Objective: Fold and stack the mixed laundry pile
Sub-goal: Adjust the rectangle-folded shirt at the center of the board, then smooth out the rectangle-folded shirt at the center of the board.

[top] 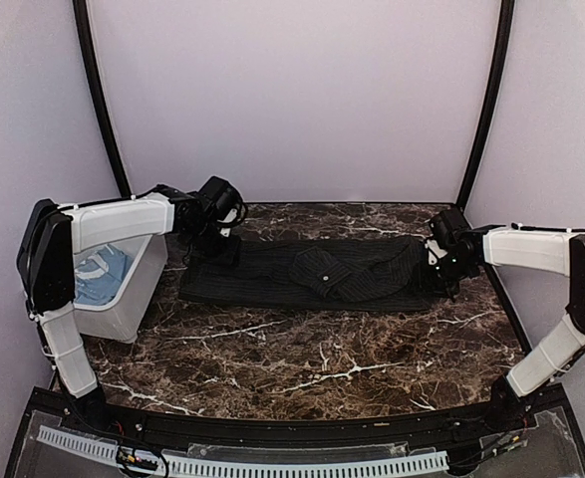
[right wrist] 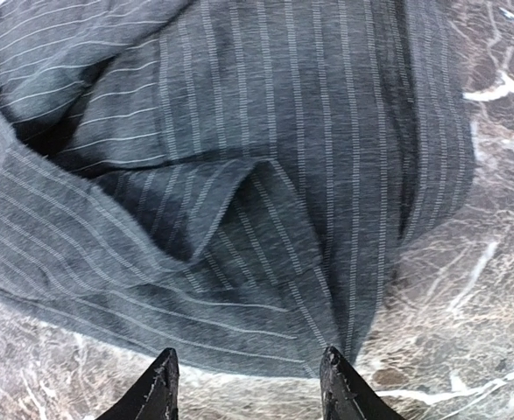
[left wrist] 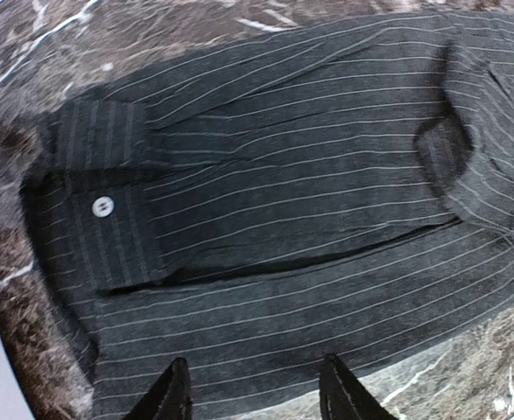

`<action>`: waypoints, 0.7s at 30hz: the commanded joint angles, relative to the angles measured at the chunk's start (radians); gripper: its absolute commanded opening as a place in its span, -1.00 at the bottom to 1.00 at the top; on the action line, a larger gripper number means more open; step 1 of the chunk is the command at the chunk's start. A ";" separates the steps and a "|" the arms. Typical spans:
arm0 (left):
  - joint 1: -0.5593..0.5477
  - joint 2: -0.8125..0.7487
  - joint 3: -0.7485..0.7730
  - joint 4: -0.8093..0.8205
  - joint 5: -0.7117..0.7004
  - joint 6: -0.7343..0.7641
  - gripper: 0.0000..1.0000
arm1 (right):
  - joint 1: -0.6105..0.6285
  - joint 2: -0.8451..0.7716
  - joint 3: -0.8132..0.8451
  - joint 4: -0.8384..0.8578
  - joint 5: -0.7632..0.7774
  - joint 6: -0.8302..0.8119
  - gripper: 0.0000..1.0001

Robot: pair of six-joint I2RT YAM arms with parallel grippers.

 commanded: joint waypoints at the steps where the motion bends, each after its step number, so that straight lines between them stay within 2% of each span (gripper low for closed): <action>1: 0.013 -0.045 -0.027 -0.153 -0.094 0.051 -0.09 | -0.017 0.012 0.025 -0.018 0.040 -0.008 0.04; 6: 0.017 -0.079 -0.075 -0.219 -0.065 0.189 -0.15 | -0.053 0.016 0.025 -0.018 0.023 -0.025 0.06; 14: 0.101 -0.048 -0.078 -0.183 -0.057 0.139 -0.25 | -0.089 0.043 0.029 0.009 -0.029 -0.039 0.06; 21: 0.112 0.051 -0.073 -0.190 -0.052 0.129 -0.30 | -0.094 0.085 0.042 0.026 -0.049 -0.045 0.06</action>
